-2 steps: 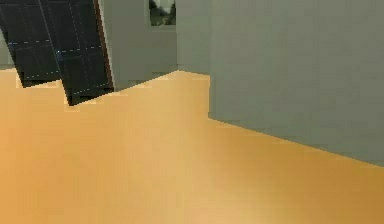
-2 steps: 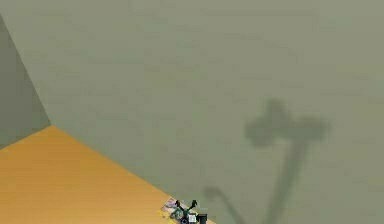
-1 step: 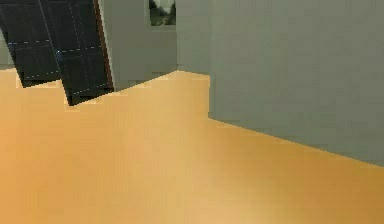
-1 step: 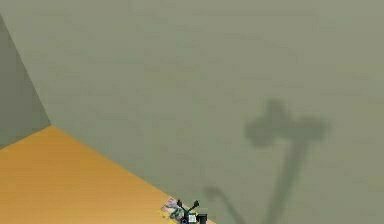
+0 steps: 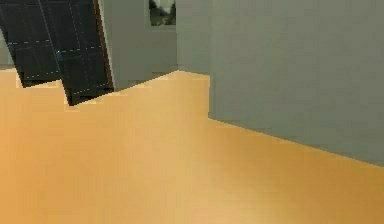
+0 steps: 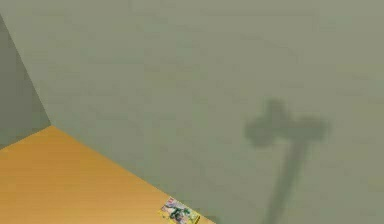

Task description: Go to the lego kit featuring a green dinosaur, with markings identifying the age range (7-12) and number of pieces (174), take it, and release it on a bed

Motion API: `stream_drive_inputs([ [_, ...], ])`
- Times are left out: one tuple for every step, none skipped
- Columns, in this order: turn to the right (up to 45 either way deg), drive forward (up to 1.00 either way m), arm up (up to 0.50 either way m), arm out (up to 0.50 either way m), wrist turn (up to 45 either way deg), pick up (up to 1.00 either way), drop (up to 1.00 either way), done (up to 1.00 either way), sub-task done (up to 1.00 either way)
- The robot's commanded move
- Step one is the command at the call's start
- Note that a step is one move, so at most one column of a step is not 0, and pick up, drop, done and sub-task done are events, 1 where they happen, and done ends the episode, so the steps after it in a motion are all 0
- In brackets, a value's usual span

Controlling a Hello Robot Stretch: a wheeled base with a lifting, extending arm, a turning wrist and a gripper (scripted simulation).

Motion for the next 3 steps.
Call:
stream_drive_inputs([
  [0.0, 0.00, 0.00, 0.00, 0.0, 1.00, 0.00, 0.00, 0.00],
  [0.0, 0.00, 0.10, 0.00, 0.0, 0.00, 0.00, 0.00, 0.00],
  [0.0, 0.00, 0.50, 0.00, 0.0, 0.00, 0.00, 0.00, 0.00],
])
